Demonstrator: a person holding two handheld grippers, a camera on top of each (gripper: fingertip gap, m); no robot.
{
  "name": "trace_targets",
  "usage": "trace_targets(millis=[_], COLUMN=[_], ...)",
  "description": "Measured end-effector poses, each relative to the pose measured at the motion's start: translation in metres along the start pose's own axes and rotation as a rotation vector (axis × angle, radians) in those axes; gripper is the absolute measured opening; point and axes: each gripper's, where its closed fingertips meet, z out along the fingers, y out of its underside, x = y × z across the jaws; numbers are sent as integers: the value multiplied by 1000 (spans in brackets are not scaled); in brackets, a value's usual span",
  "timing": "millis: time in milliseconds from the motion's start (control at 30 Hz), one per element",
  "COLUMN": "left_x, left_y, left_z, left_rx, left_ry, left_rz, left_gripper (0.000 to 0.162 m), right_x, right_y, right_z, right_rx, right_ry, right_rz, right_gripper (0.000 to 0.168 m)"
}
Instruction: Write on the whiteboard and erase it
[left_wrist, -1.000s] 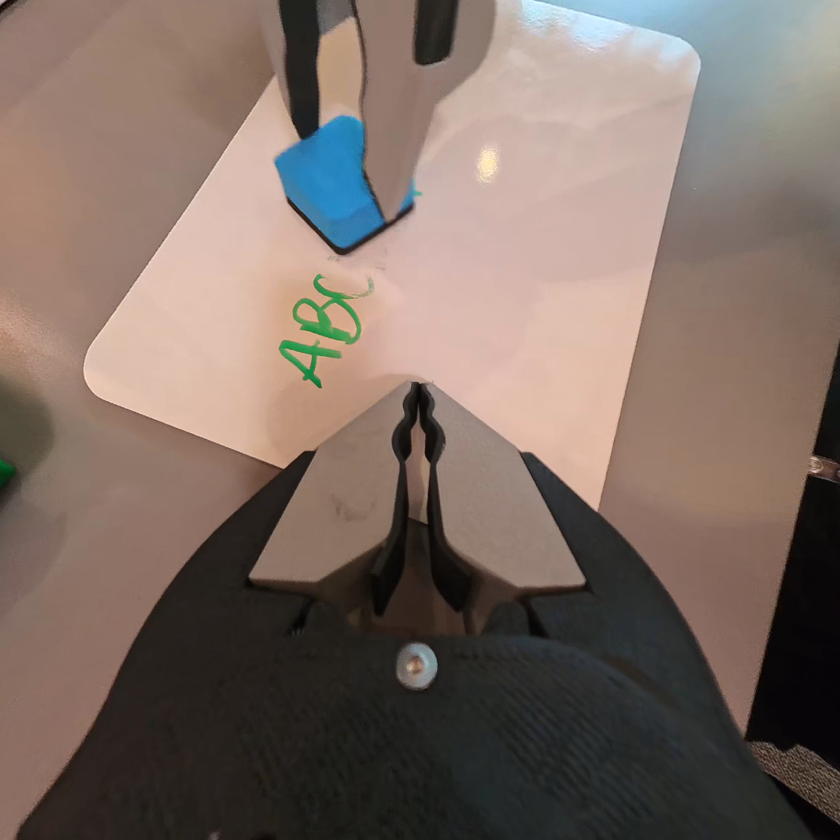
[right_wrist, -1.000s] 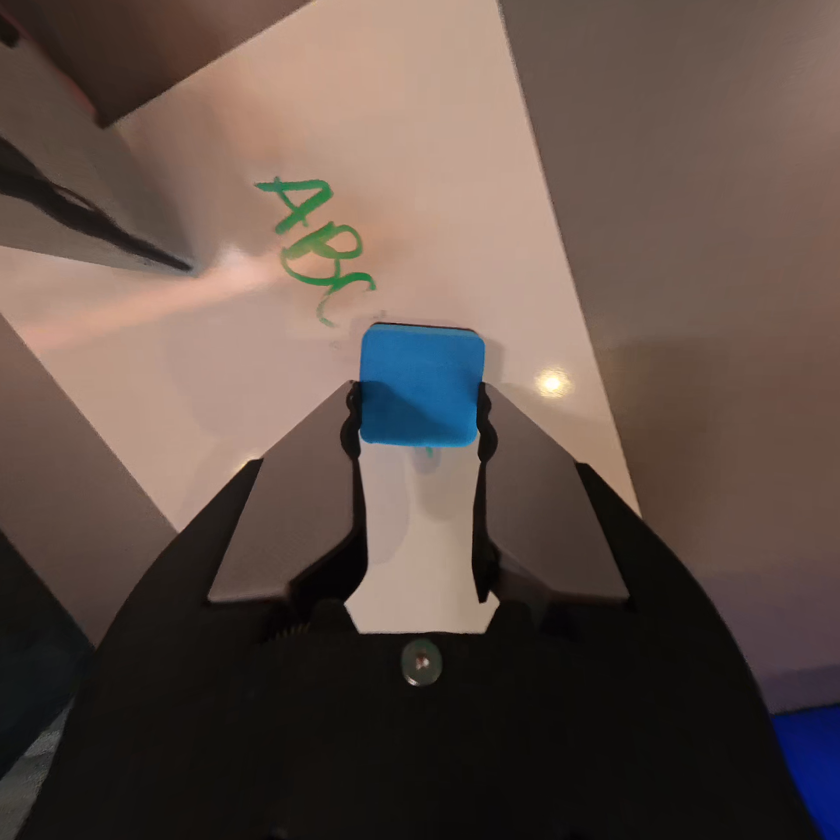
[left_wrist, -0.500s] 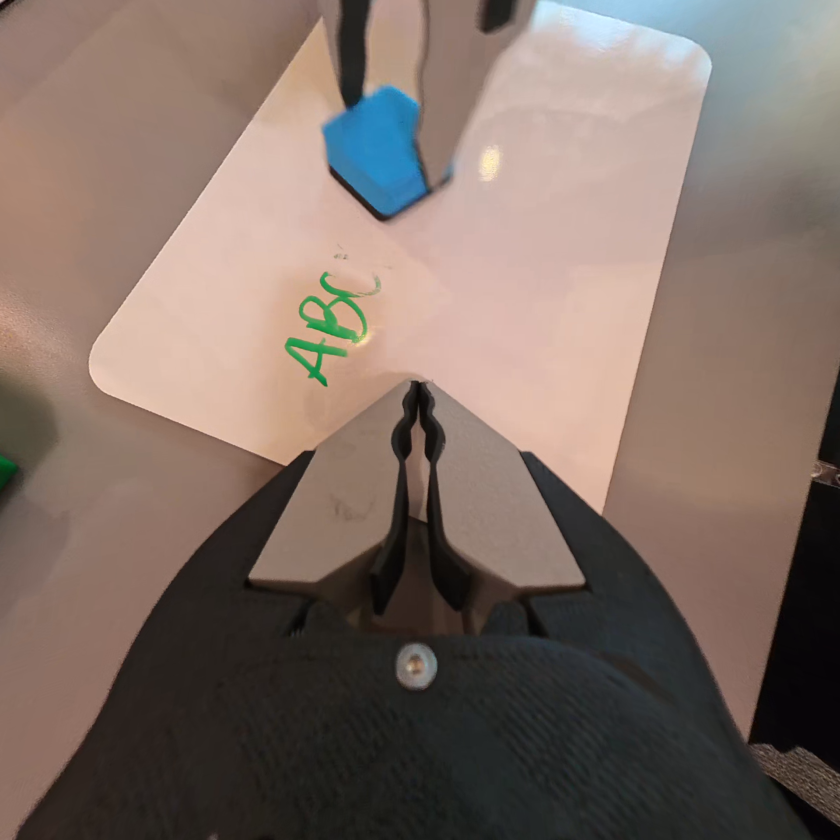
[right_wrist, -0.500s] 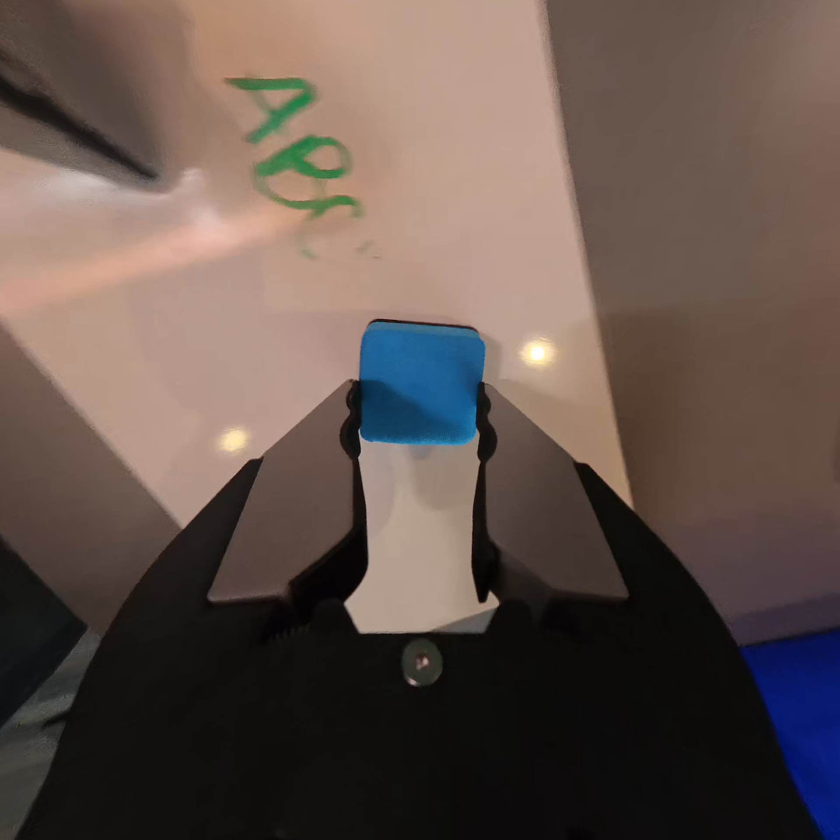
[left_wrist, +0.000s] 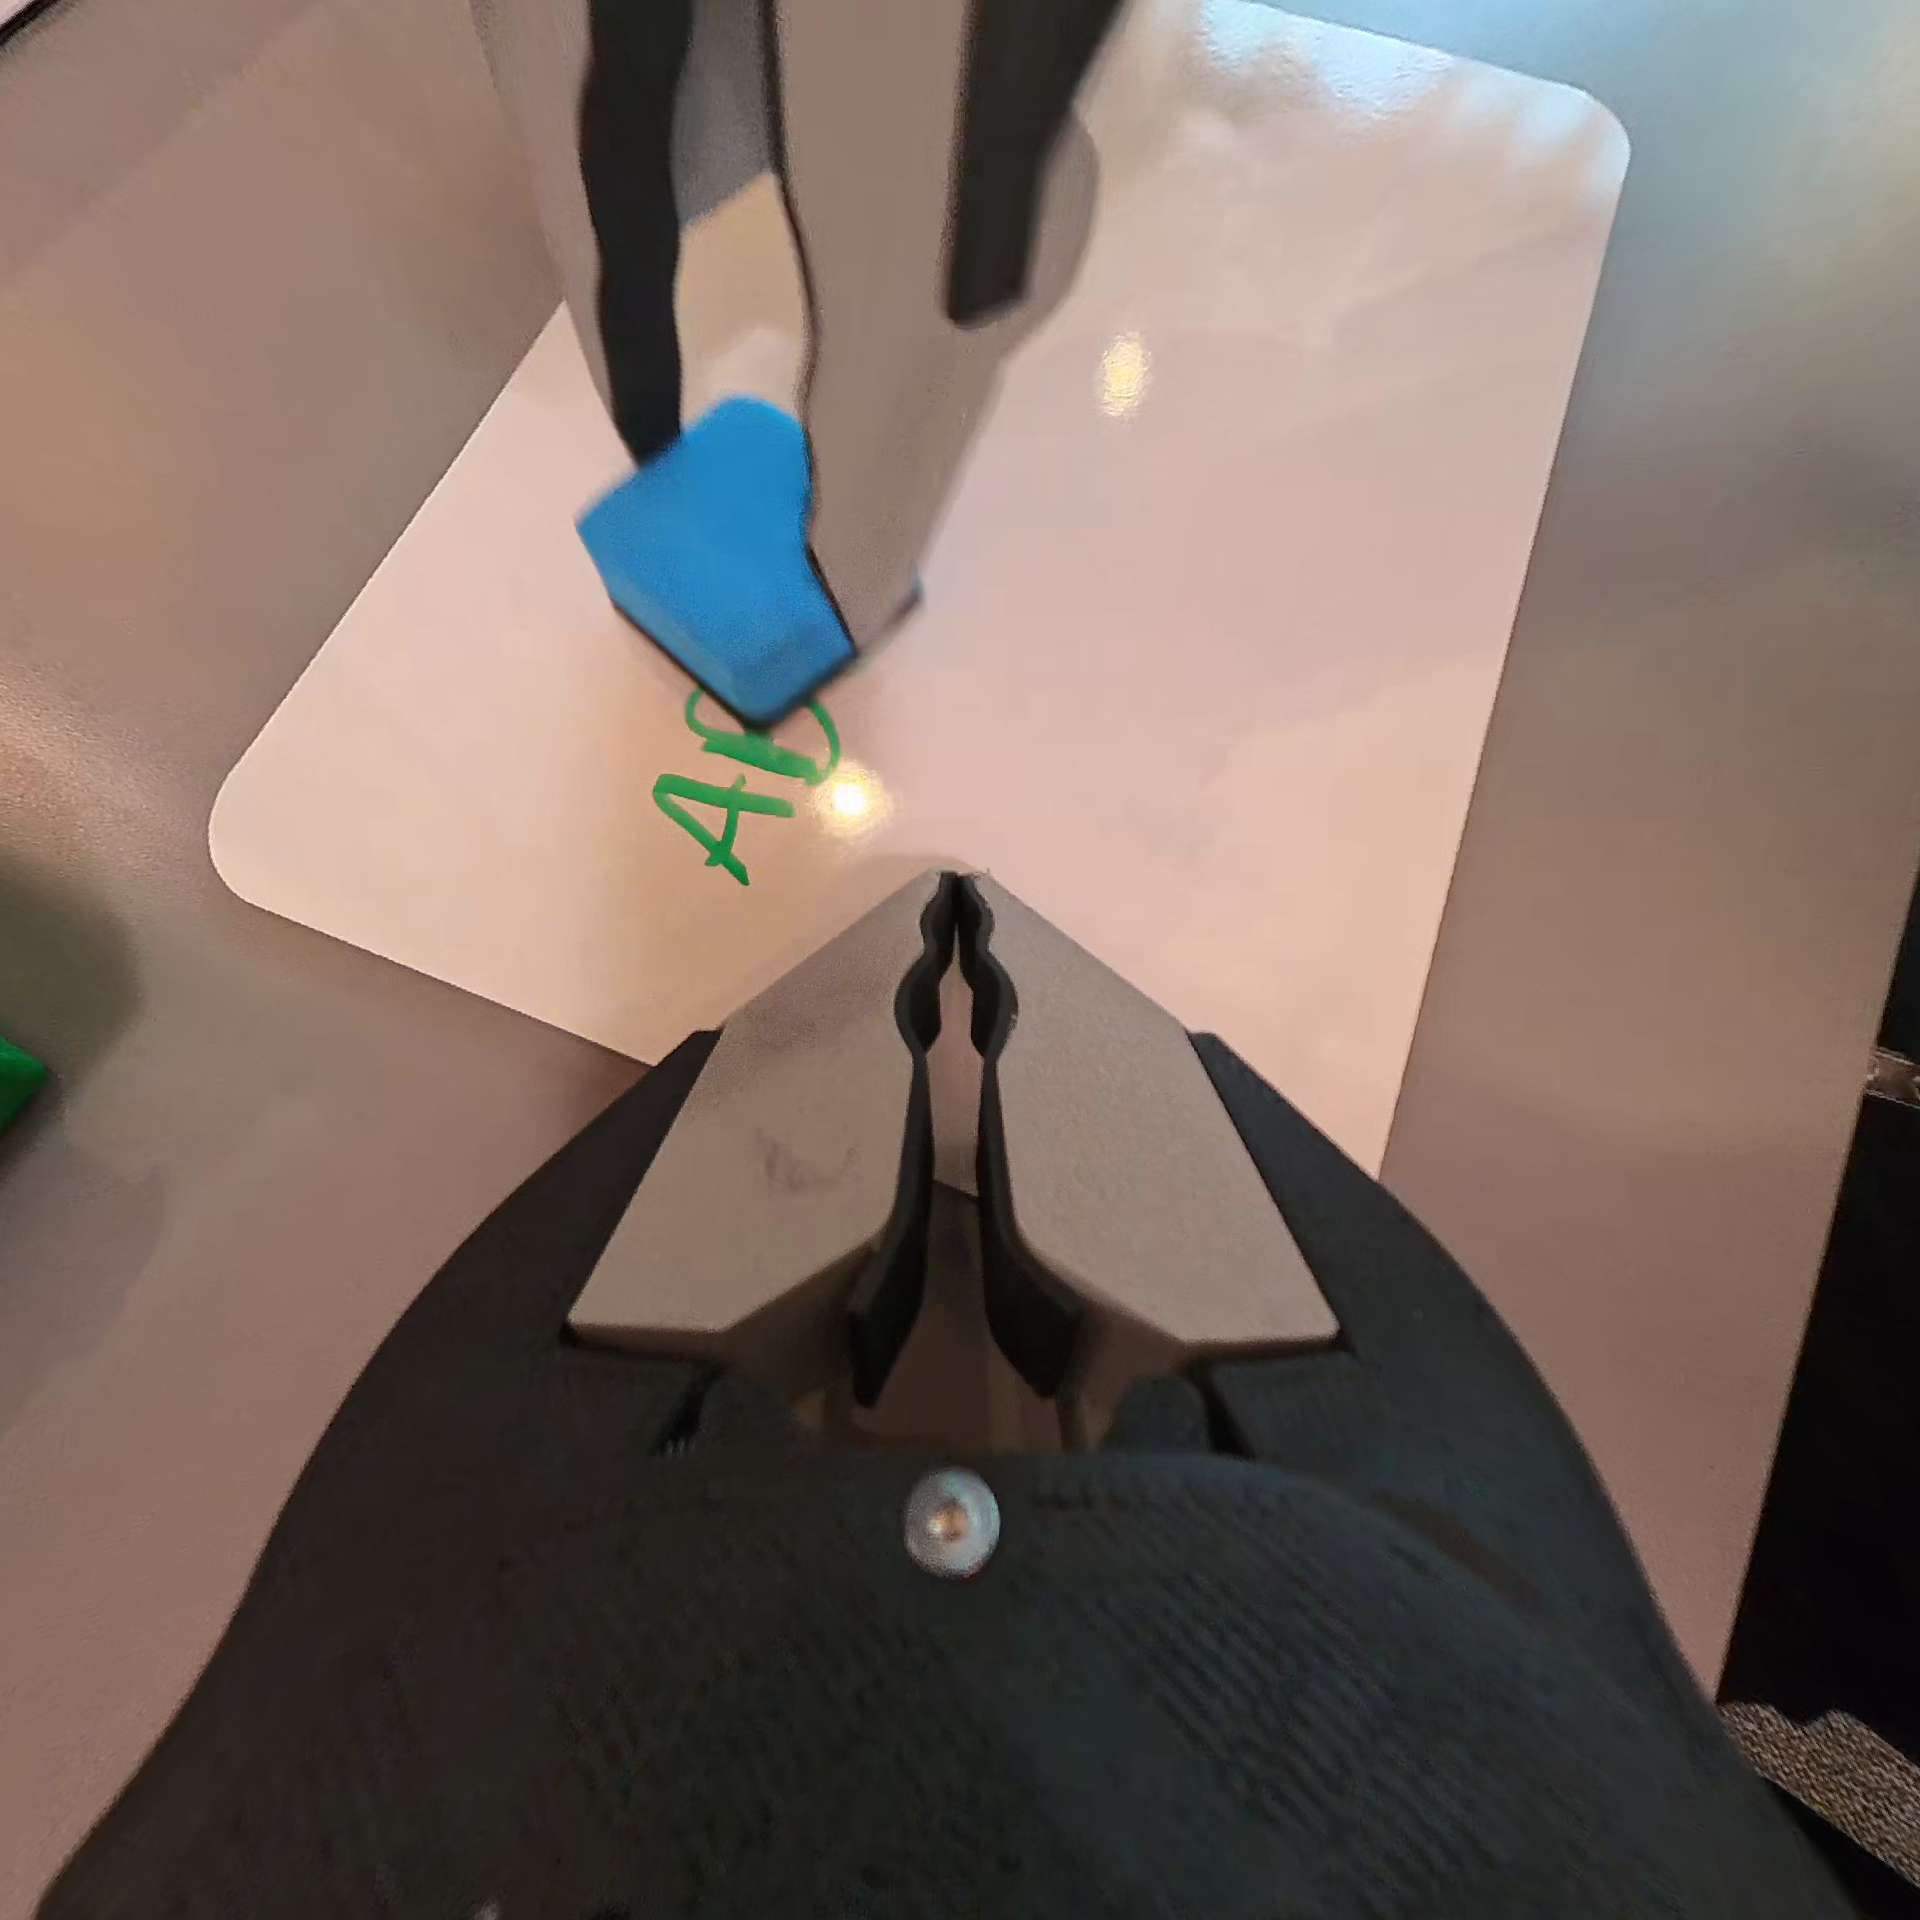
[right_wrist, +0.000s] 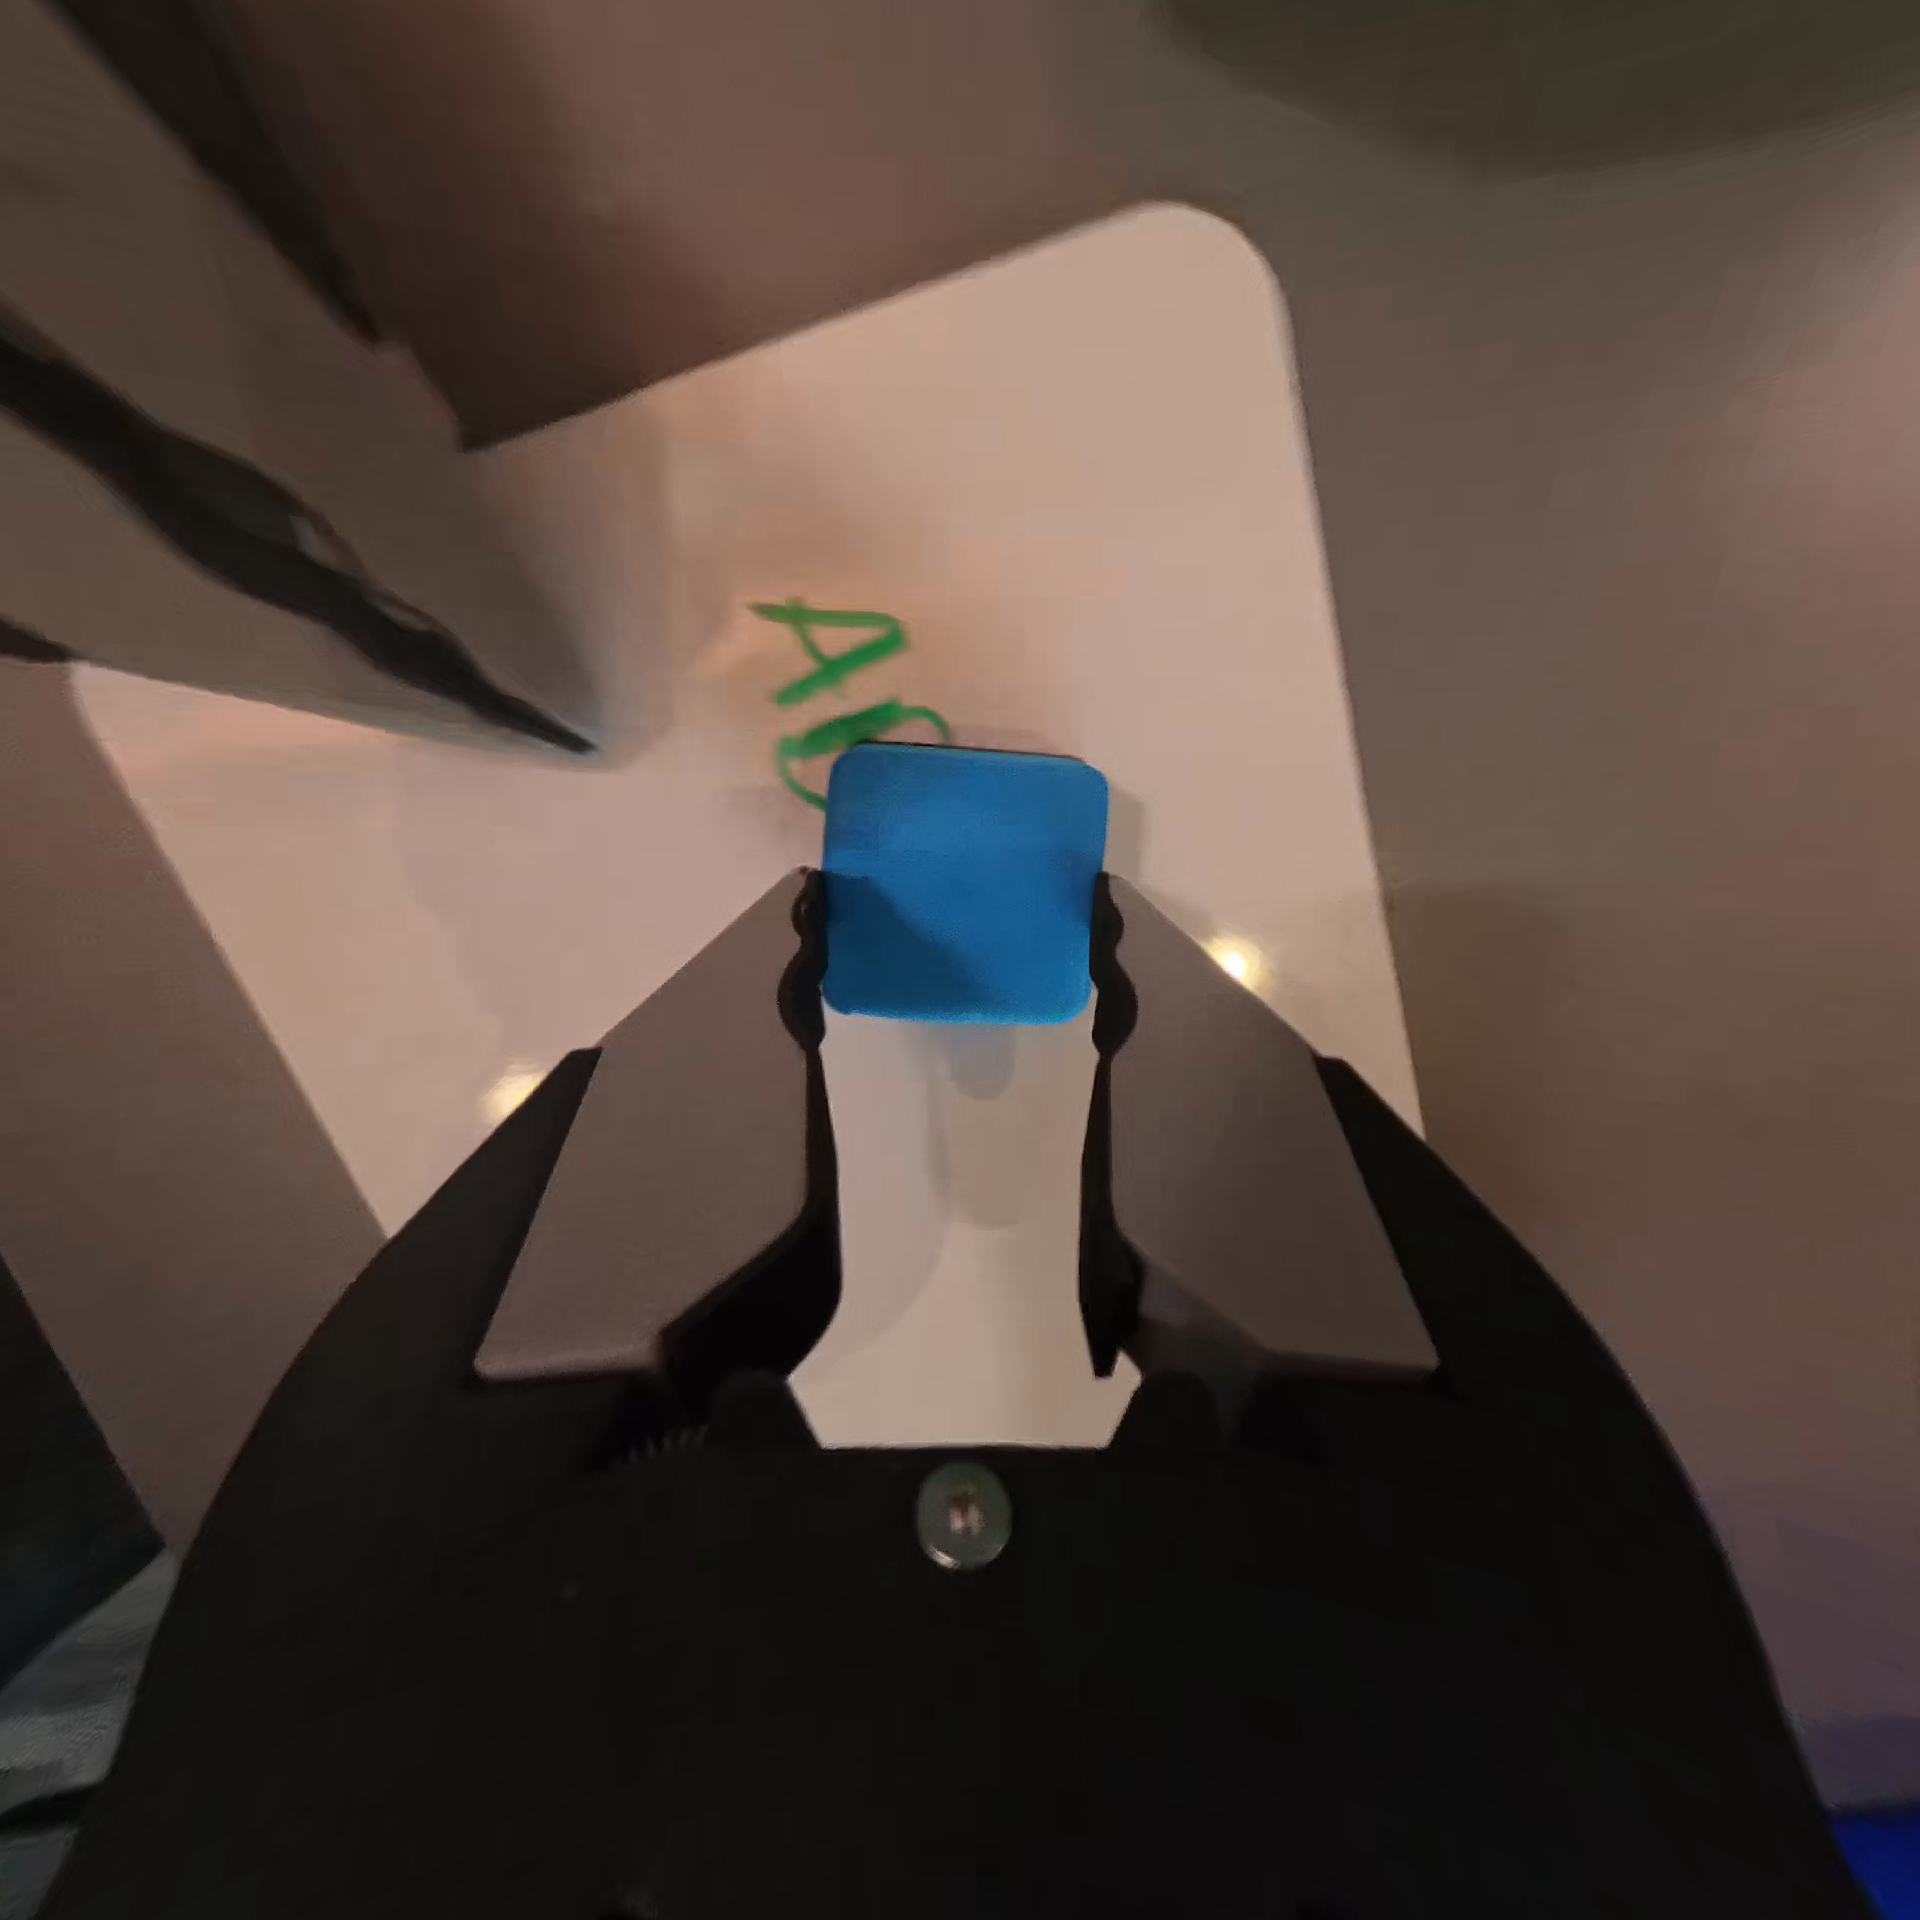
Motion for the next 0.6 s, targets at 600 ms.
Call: trace_targets(millis=[600], left_x=[0], left_y=[0], left_z=[0], left_rx=[1], left_ry=[8], left_rz=[-5], left_gripper=[0], right_x=[-1], right_y=[-35], right_z=[12], right_rx=[-59], right_ry=[-19], right_rz=[-62], right_gripper=[49])
